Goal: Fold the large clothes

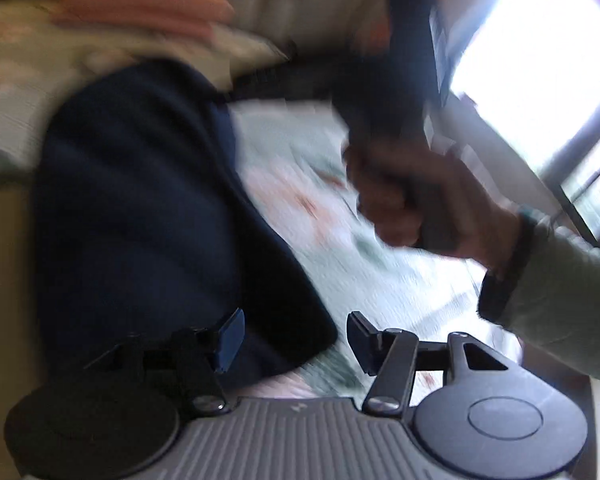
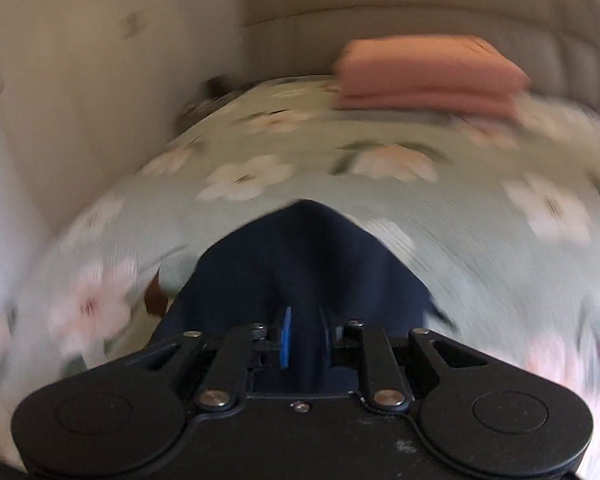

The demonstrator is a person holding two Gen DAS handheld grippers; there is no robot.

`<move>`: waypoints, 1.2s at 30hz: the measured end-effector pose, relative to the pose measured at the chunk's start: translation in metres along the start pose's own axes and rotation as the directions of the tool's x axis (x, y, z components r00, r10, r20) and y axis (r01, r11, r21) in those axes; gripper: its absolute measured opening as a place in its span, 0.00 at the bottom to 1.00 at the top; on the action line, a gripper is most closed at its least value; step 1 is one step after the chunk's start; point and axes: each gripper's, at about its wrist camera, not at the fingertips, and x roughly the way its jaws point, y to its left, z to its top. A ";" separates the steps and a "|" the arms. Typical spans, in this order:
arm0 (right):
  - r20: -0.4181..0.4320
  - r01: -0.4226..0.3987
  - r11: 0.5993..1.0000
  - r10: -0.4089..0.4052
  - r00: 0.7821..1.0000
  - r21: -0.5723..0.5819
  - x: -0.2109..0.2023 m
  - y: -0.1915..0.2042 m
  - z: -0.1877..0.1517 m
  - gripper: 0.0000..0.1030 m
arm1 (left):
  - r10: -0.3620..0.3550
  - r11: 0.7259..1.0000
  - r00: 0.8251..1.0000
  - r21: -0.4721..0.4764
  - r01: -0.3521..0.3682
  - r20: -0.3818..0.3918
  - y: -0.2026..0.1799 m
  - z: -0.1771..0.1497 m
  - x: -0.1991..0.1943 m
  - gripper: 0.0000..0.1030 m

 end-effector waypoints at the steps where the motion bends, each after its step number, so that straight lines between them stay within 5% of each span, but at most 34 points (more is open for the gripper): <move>1: -0.010 0.014 0.998 -0.014 1.000 -0.065 0.010 0.007 0.002 0.21 | 0.050 0.999 0.998 -0.022 -0.049 0.042 0.012 0.004 -0.012 0.57; 3: -0.032 0.040 0.988 -0.045 0.998 -0.151 0.030 0.016 0.000 0.20 | 0.125 0.992 0.990 -0.040 -0.123 0.069 0.033 0.010 -0.017 0.60; 5: -0.075 0.104 0.970 -0.123 0.990 -0.220 0.062 0.017 -0.007 0.18 | 0.111 0.991 0.993 -0.078 -0.108 0.038 0.061 0.018 -0.005 0.58; 8: -0.123 0.328 0.897 -0.376 0.918 -0.296 0.123 -0.004 -0.030 0.24 | -0.018 0.991 0.999 -0.129 0.024 0.052 0.093 0.007 0.006 0.53; 10: -0.093 0.314 0.923 -0.340 0.936 -0.222 0.134 -0.014 -0.037 0.26 | -0.023 0.986 0.997 -0.165 0.034 0.069 0.096 0.002 0.012 0.48; 15: -0.081 0.317 0.911 -0.349 0.934 -0.265 0.131 -0.007 -0.038 0.19 | -0.026 0.990 0.999 -0.141 0.029 0.025 0.079 0.003 -0.002 0.47; 18: -0.076 0.378 0.909 -0.395 0.915 -0.178 0.112 -0.005 -0.015 0.24 | 0.022 0.997 1.000 -0.071 -0.024 -0.022 0.069 0.001 0.007 0.47; 20: -0.015 0.419 0.898 -0.425 0.905 -0.133 0.067 0.011 -0.014 0.40 | 0.038 0.998 0.999 -0.051 -0.039 -0.025 0.069 -0.001 0.012 0.47; 21: 0.001 0.420 0.902 -0.422 0.906 -0.102 0.043 0.021 -0.018 0.41 | 0.034 0.998 0.999 -0.048 -0.036 -0.025 0.069 0.000 0.015 0.47; 23: -0.006 0.306 0.952 -0.306 0.952 -0.025 0.001 0.042 -0.034 0.43 | 0.026 0.999 0.999 -0.032 -0.027 -0.031 0.065 -0.002 0.019 0.47; 25: -0.011 0.222 0.975 -0.222 0.975 -0.001 -0.021 0.062 -0.058 0.44 | 0.040 0.999 0.998 0.023 -0.039 -0.051 0.054 -0.003 0.018 0.47; 27: -0.089 0.238 0.970 -0.241 0.966 -0.042 -0.018 0.075 -0.085 0.41 | 0.037 0.997 0.994 0.075 -0.030 -0.103 0.044 -0.007 0.023 0.47; 29: -0.192 0.320 0.946 -0.324 0.926 -0.052 -0.007 0.066 -0.121 0.41 | 0.085 0.988 0.989 0.138 -0.069 -0.119 0.035 -0.016 0.031 0.39; 30: -0.228 0.357 0.933 -0.357 0.906 -0.045 -0.005 0.057 -0.138 0.52 | 0.091 0.986 0.988 0.153 -0.072 -0.125 0.033 -0.019 0.034 0.38; 34: -0.298 0.361 0.929 -0.322 0.898 0.083 -0.045 0.034 -0.157 0.55 | 0.052 0.989 0.989 0.147 -0.032 -0.136 0.032 -0.012 0.035 0.36; 36: -0.269 0.347 0.932 -0.311 0.912 0.101 -0.064 0.034 -0.148 0.51 | 0.023 0.991 0.995 0.133 -0.010 -0.095 0.030 0.000 0.027 0.36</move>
